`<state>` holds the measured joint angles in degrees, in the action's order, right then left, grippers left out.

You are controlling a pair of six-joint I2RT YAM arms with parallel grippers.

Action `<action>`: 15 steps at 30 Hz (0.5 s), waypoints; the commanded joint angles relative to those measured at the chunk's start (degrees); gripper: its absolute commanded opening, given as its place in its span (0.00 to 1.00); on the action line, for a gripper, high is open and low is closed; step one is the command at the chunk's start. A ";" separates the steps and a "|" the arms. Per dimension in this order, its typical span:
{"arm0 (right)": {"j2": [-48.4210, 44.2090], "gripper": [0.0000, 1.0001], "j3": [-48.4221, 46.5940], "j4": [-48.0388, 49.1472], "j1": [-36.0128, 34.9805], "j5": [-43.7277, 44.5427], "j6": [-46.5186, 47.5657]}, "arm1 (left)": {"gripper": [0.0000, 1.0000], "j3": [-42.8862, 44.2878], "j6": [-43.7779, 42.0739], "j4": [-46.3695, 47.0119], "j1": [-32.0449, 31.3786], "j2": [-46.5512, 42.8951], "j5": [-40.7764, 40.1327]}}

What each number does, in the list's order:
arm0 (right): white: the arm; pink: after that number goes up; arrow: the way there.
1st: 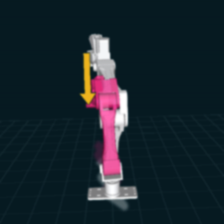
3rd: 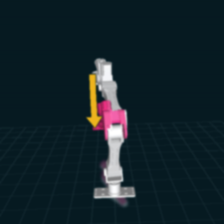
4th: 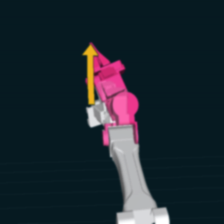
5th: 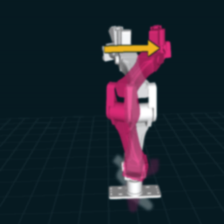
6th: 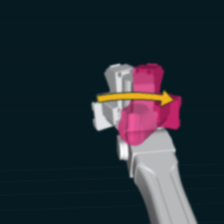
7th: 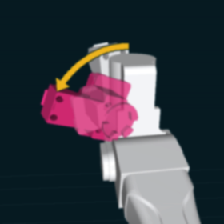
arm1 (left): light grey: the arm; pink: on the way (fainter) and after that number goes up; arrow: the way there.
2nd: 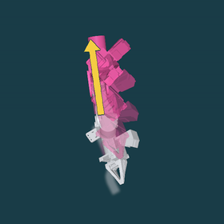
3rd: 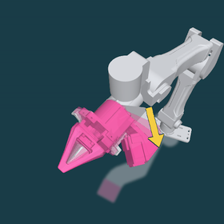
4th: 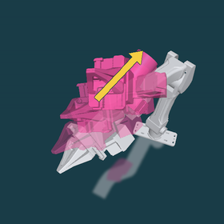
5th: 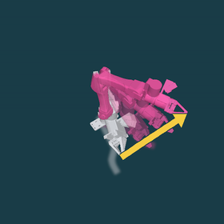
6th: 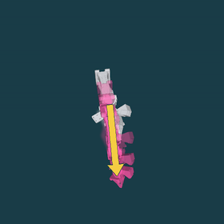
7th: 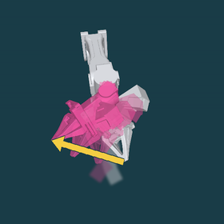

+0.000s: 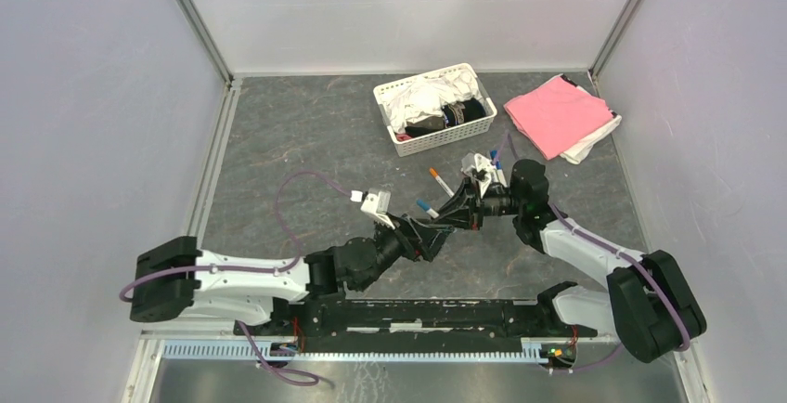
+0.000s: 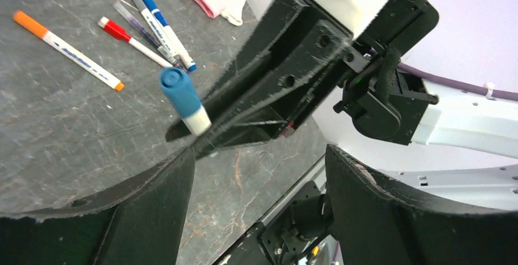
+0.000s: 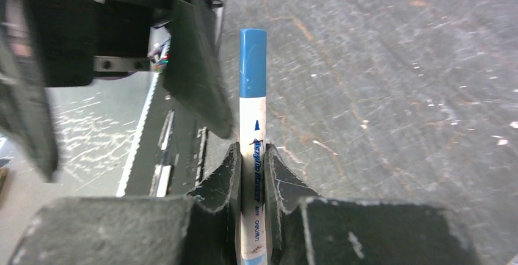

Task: Insert the pens into the pen caps
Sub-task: Place the pen at the center of the board.

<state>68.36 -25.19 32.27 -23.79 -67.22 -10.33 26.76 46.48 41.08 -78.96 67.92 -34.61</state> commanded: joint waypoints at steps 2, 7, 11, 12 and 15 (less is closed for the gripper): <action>-0.53 0.00 -1.78 7.73 1.43 0.61 -0.93 | 0.85 6.58 -8.76 -23.13 -1.29 -7.06 -5.65; -0.25 0.00 -2.01 6.47 3.30 1.09 -0.50 | 0.89 6.49 -14.24 -24.45 -1.02 -11.62 -5.42; 0.66 0.00 -4.59 -2.33 5.62 4.65 5.17 | 0.99 6.41 -18.24 -23.49 -0.81 -12.26 -4.99; 0.96 0.00 -5.91 -6.52 6.26 6.49 8.09 | 1.00 6.34 -18.35 -23.31 -0.53 -12.10 -5.22; 1.20 0.02 -7.40 -12.21 8.08 13.15 11.76 | 1.00 5.29 -17.19 -22.28 1.52 -12.43 -5.27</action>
<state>69.08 -28.62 28.71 -17.82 -62.70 -5.96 31.97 33.01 18.48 -79.42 56.23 -38.04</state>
